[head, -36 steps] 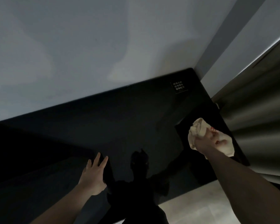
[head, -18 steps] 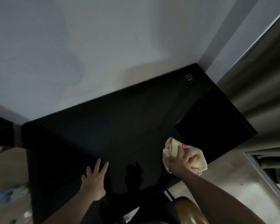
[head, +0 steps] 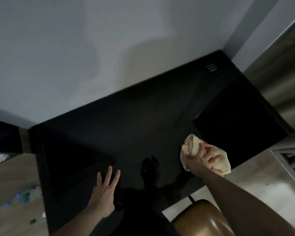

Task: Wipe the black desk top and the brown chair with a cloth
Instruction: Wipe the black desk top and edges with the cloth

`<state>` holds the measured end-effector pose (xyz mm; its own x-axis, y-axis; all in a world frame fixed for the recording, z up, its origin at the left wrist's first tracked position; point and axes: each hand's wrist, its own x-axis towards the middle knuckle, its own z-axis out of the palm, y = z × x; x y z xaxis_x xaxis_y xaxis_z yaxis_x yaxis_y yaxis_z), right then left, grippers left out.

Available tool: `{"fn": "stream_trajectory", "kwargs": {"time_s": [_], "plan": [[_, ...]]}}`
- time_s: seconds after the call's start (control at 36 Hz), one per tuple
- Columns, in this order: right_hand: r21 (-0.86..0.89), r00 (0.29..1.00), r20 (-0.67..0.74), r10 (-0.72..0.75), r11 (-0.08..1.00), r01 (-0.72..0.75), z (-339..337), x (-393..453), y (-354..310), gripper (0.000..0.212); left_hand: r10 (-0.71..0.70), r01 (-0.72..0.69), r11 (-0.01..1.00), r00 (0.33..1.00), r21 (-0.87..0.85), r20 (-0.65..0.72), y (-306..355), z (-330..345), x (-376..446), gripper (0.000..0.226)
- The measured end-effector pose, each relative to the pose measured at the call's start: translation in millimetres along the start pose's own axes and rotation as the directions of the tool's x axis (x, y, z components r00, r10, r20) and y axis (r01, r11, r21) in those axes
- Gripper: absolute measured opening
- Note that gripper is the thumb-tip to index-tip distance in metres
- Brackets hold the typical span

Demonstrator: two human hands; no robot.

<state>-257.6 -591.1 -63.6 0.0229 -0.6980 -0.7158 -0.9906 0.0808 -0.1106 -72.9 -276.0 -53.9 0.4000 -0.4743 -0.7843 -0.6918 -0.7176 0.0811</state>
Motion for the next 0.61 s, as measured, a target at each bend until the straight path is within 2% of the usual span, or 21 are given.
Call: {"fn": "stream_trajectory", "kwargs": {"time_s": [0.11, 0.33, 0.42, 0.47, 0.56, 0.61], "plan": [[0.032, 0.999, -0.046, 0.027, 0.999, -0.025, -1.9, 3.5, -6.1, 0.092, 0.006, -0.006, 0.999, 1.000, -0.031, -0.022, -1.5, -1.6, -2.8, 0.117], [-0.001, 0.998, -0.063, 0.015, 1.000, -0.015, -4.9, 4.9, -6.4, 0.096, 0.030, -0.028, 0.997, 0.999, -0.075, 0.022, -9.8, -25.2, -9.7, 0.095], [-0.001, 0.996, -0.093, 0.000, 1.000, 0.000, -5.2, -1.4, -6.2, 0.104, 0.040, -0.039, 0.994, 0.999, -0.105, 0.014, -18.0, -22.4, -14.0, 0.093], [-0.017, 0.993, -0.116, 0.000, 1.000, -0.001, 1.4, -4.8, -5.5, 0.101, 0.044, -0.044, 0.992, 0.999, -0.116, 0.000, -28.4, -16.3, -21.0, 0.091], [-0.065, 0.993, -0.117, -0.011, 0.998, 0.003, 15.9, -23.4, -8.1, 0.106, 0.064, -0.065, 0.995, 0.998, -0.073, -0.016, -53.2, -5.5, -33.3, 0.089], [-0.083, 0.994, -0.104, -0.016, 0.996, 0.008, 33.7, -45.1, -12.8, 0.092, 0.071, -0.072, 0.996, 0.997, -0.060, -0.019, -75.6, 2.8, -42.9, 0.089]]}}
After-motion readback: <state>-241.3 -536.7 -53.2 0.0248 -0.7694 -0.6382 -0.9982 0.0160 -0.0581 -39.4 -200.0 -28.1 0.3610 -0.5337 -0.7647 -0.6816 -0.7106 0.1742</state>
